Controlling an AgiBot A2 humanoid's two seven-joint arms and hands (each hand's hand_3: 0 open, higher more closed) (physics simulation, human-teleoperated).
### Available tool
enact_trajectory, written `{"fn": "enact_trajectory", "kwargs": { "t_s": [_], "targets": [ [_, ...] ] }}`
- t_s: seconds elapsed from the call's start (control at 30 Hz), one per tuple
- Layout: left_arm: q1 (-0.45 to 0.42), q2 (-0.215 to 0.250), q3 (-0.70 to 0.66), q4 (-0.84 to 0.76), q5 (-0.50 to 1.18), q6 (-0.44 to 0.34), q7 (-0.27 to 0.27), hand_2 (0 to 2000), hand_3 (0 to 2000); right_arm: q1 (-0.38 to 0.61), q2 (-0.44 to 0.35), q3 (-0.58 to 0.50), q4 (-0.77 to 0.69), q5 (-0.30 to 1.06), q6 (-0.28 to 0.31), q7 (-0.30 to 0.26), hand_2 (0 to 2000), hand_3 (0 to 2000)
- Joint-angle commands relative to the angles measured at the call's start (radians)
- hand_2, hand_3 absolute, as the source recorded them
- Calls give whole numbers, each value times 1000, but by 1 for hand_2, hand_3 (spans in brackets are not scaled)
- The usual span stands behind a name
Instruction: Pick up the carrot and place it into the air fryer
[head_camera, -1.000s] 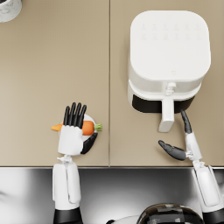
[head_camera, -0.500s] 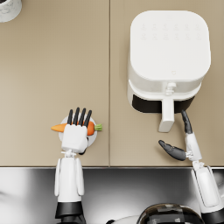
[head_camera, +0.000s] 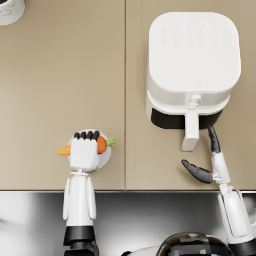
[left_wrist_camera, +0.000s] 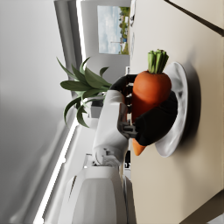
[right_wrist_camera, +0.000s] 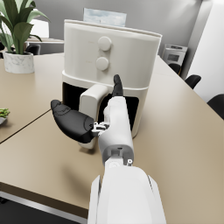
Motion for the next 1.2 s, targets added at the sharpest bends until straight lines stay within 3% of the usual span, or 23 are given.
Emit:
{"fn": "enact_trajectory", "kwargs": {
  "t_s": [0.03,0.1,0.2,0.43,0.63,0.77,0.8,0.83,0.9,0.97,1.03,1.2],
  "targets": [
    [65,14,20,108,0,39,39,2000,2000,10,-6,11,-46,0,0,0,0,0],
    [68,18,26,74,1,75,89,2000,2000,8,-9,20,-86,0,0,0,0,0],
    [66,21,18,-36,-128,92,125,2000,2000,17,-18,25,-115,0,0,0,0,0],
    [96,34,1,-361,-432,99,144,2000,2000,38,-39,49,-251,0,0,0,0,0],
    [96,44,25,-444,-528,99,147,2000,2000,109,-85,124,-344,0,0,0,0,0],
    [97,50,35,-452,-539,98,147,2000,2000,151,-109,189,-361,2,-103,0,0,0],
    [100,53,41,-453,-540,98,147,2000,2000,152,-107,191,-361,2,-132,0,1361,327],
    [101,55,47,-454,-541,98,147,2000,2000,151,-104,197,-350,3,-166,-1,2000,653],
    [103,58,61,-455,-542,98,147,2000,2000,150,-97,211,-336,4,-258,-2,2000,1307],
    [118,66,74,-442,-542,98,147,2000,2000,132,-80,222,-298,4,-270,-3,2000,1960],
    [127,72,88,-427,-543,98,147,2000,2000,114,-49,252,-259,5,-201,-4,2000,2000],
    [185,108,182,-365,-543,98,147,2000,2000,42,54,322,-71,6,-190,-9,2000,2000]
  ]
}}
